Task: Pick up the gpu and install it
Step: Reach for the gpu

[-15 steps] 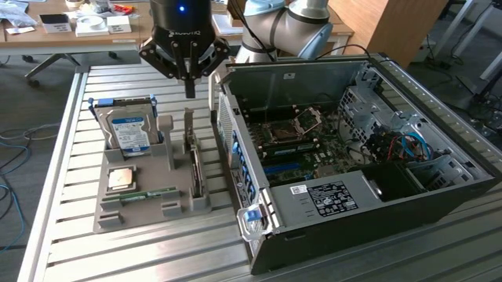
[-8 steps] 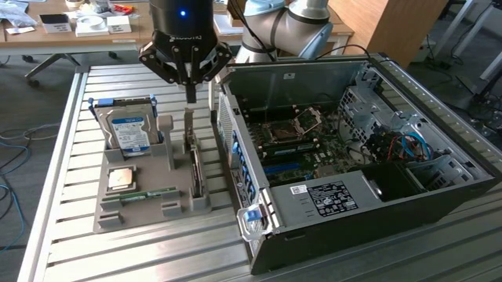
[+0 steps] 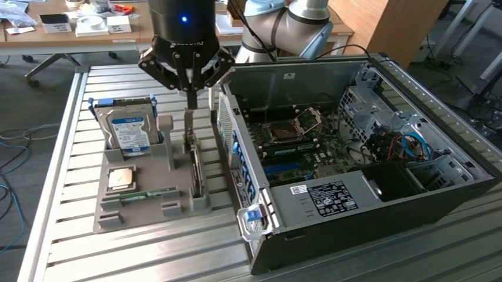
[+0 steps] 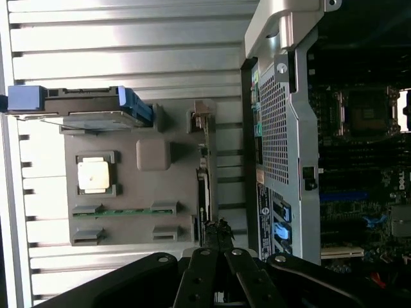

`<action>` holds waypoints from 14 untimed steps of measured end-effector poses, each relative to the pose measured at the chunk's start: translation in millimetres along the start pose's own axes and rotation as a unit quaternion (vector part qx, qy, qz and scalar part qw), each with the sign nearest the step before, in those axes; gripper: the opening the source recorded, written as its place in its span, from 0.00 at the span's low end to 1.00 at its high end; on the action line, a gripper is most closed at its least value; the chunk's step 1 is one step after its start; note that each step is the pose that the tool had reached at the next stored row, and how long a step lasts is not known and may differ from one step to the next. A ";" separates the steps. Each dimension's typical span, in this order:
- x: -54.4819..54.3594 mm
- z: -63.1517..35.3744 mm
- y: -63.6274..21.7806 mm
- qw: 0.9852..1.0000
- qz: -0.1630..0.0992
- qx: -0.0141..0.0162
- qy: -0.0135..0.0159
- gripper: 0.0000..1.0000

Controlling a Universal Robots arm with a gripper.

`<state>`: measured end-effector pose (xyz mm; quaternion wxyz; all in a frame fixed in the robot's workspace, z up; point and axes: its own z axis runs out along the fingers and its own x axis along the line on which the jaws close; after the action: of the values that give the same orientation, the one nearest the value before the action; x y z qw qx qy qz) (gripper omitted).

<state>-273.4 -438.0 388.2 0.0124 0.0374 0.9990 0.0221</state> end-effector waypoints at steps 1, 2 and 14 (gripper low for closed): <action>-0.1 -0.1 -1.9 1.000 0.000 0.000 0.000 0.11; -0.2 -0.2 -3.6 1.000 0.000 0.000 0.000 0.11; -0.4 -0.7 -16.0 1.000 0.000 0.000 0.000 0.11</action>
<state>-274.2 -454.0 388.2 0.0124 0.0375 0.9990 0.0220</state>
